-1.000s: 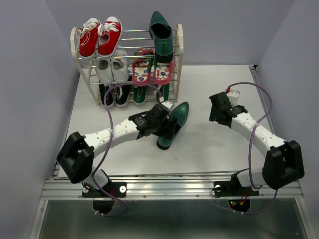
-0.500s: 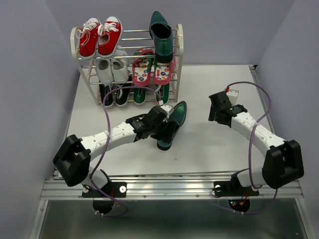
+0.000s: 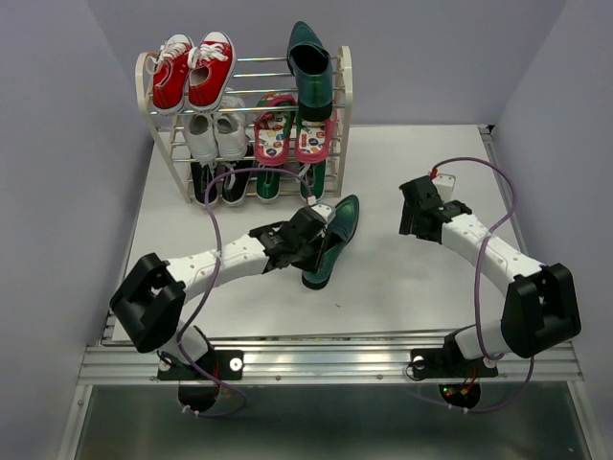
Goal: Place and organize the shoes onto the shoe shelf
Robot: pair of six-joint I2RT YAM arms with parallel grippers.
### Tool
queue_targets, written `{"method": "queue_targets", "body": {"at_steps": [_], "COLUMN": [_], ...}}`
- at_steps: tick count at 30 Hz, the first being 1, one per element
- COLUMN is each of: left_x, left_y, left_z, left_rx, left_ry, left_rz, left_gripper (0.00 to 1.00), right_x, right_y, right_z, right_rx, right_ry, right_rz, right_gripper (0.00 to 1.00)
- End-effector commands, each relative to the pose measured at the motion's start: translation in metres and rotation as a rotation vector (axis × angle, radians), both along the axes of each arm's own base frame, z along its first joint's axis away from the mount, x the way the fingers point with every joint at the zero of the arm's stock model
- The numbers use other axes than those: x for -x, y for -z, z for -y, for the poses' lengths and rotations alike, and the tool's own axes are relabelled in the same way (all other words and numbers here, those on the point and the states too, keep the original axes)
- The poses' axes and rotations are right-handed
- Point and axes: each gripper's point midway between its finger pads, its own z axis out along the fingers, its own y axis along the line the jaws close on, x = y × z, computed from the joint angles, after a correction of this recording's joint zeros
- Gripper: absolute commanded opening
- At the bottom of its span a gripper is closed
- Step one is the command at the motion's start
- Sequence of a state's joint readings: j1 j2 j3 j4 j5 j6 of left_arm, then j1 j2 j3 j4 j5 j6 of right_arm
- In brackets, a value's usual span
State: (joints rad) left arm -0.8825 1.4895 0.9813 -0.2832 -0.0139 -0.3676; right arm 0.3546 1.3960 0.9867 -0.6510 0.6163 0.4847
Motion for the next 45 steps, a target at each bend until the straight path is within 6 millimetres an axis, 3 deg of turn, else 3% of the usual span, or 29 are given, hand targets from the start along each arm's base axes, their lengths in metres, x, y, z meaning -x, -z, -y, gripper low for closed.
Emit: {"method": "queue_targets", "body": {"at_steps": [1,2,10,15,21,27,28,36,39,40,43,45], "left_x": [-0.01,-0.01,-0.009,-0.006,-0.004,0.014,0.017,0.028,0.024,0.018,0.001,-0.018], "left_y": [-0.009,-0.009,-0.05,-0.107,-0.184,-0.253,-0.273,-0.383,-0.443,-0.436,-0.473,-0.476], "left_z": [0.008,0.006,0.012,0.017,0.004,0.0,0.0,0.006,-0.005,-0.002,-0.013,-0.018], "left_rx": [0.008,-0.005,0.061,0.198,0.347,0.465,0.496,0.681,0.757,0.732,0.741,0.691], "left_ry": [-0.018,-0.028,-0.04,-0.027,-0.06,0.039,0.061,0.165,0.111,0.095,-0.021,-0.127], "left_rz": [0.041,0.044,0.137,0.231,0.365,0.47,0.504,0.721,0.826,0.82,0.881,0.897], "left_gripper": [0.17,0.01,0.0,0.0,0.0,0.0,0.0,0.0,0.0,0.0,0.0,0.0], "right_x": [-0.013,-0.012,-0.012,-0.01,-0.002,0.001,0.0,-0.005,-0.006,-0.006,-0.006,-0.006], "right_y": [-0.014,-0.014,-0.012,-0.015,-0.034,-0.049,-0.05,-0.041,-0.041,-0.04,-0.038,-0.037], "right_z": [-0.003,-0.003,-0.003,0.002,0.022,0.033,0.033,0.029,0.029,0.029,0.028,0.027], "right_rx": [-0.011,-0.011,-0.016,-0.008,0.026,0.054,0.057,0.061,0.063,0.062,0.058,0.056], "right_ry": [-0.006,-0.007,-0.005,0.021,0.145,0.192,0.193,0.184,0.176,0.177,0.173,0.169], "right_rz": [0.046,0.042,0.051,0.072,0.185,0.251,0.255,0.226,0.22,0.22,0.217,0.214], "right_gripper": [1.0,1.0,1.0,1.0,1.0,1.0,1.0,1.0,1.0,1.0,1.0,1.0]}}
